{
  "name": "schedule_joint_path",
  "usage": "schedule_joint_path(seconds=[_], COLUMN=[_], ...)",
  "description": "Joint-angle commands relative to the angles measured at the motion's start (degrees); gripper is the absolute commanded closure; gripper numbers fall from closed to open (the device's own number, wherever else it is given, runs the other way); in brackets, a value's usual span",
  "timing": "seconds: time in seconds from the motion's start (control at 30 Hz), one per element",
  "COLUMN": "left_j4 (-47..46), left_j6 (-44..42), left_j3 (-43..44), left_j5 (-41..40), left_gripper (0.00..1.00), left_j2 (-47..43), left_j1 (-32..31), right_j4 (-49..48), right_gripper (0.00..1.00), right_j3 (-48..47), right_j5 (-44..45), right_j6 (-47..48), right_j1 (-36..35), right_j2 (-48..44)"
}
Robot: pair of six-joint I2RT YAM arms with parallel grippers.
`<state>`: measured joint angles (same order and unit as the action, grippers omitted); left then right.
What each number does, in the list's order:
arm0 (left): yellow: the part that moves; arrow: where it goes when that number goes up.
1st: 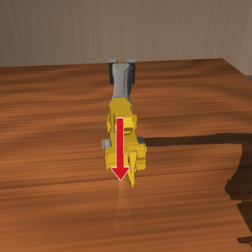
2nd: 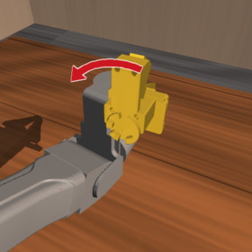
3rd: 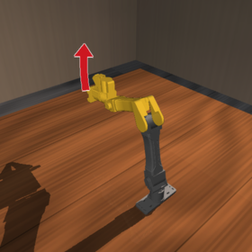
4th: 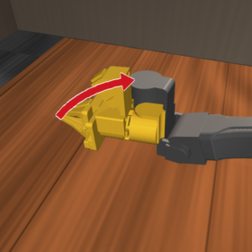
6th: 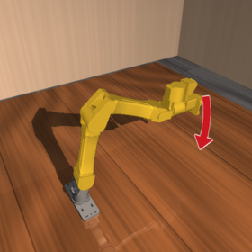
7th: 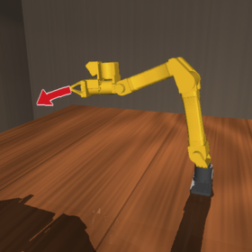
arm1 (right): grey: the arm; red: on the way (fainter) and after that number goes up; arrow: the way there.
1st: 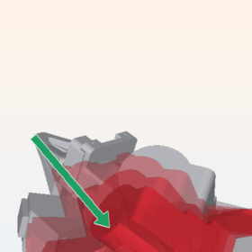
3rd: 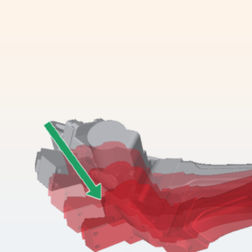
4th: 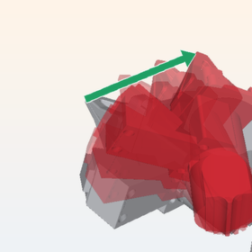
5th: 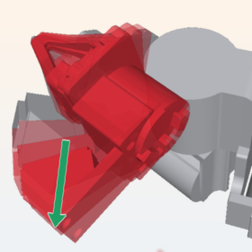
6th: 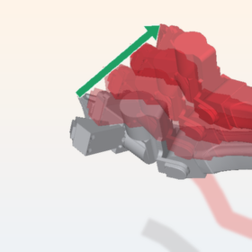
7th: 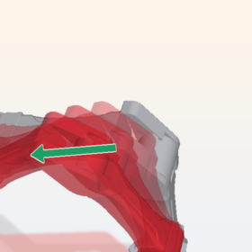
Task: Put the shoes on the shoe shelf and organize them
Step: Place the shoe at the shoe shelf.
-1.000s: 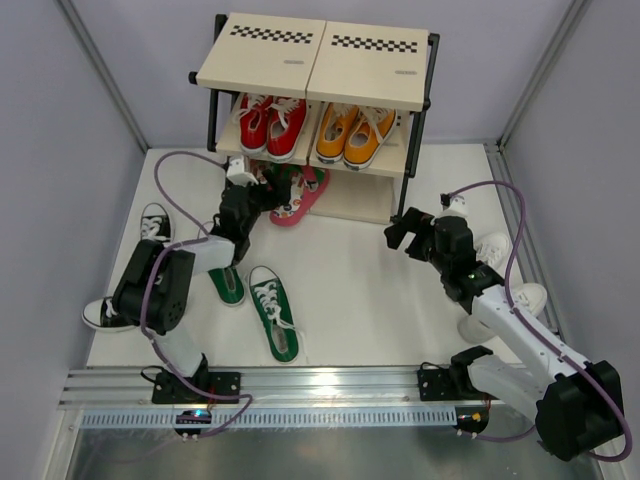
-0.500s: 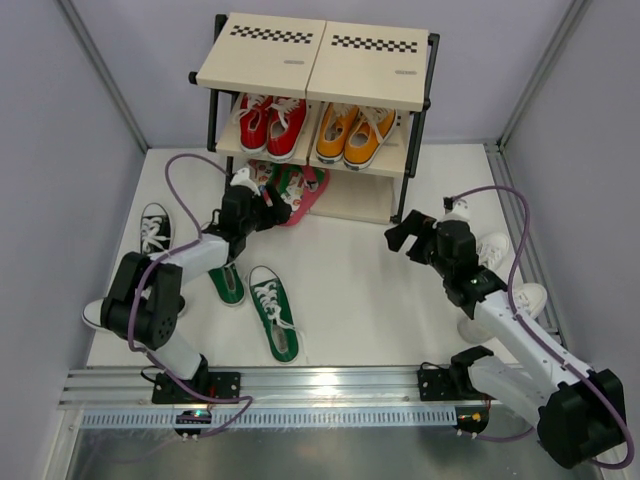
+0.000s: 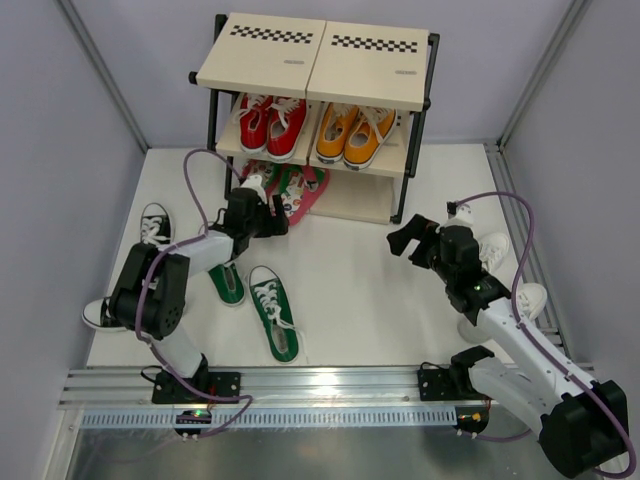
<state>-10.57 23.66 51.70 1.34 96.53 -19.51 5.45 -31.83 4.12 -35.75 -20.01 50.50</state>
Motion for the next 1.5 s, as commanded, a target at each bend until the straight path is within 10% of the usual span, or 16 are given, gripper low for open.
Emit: schedule_joint_path(seconds=[0.0,1.03,1.47], left_j4=[-2.4,-12.7,-14.1], left_j6=[-4.6,-11.4,-5.2], left_j3=[2.4,6.3,4.9], left_j5=[1.9,8.3,2.5], left_gripper=[0.21,0.21,0.45], left_j2=[2.0,9.5,10.3], left_j1=[-0.1,-0.1,-0.1], right_j4=[-1.7,-4.7,-4.9], right_gripper=[0.01,0.01,0.01], right_j3=[-0.2,-2.2,-3.2], right_j5=[1.2,-0.6,-0.8], right_j6=[0.0,-0.3,-0.6], right_j1=[0.2,0.2,0.2], right_j2=[-0.1,5.0,7.1])
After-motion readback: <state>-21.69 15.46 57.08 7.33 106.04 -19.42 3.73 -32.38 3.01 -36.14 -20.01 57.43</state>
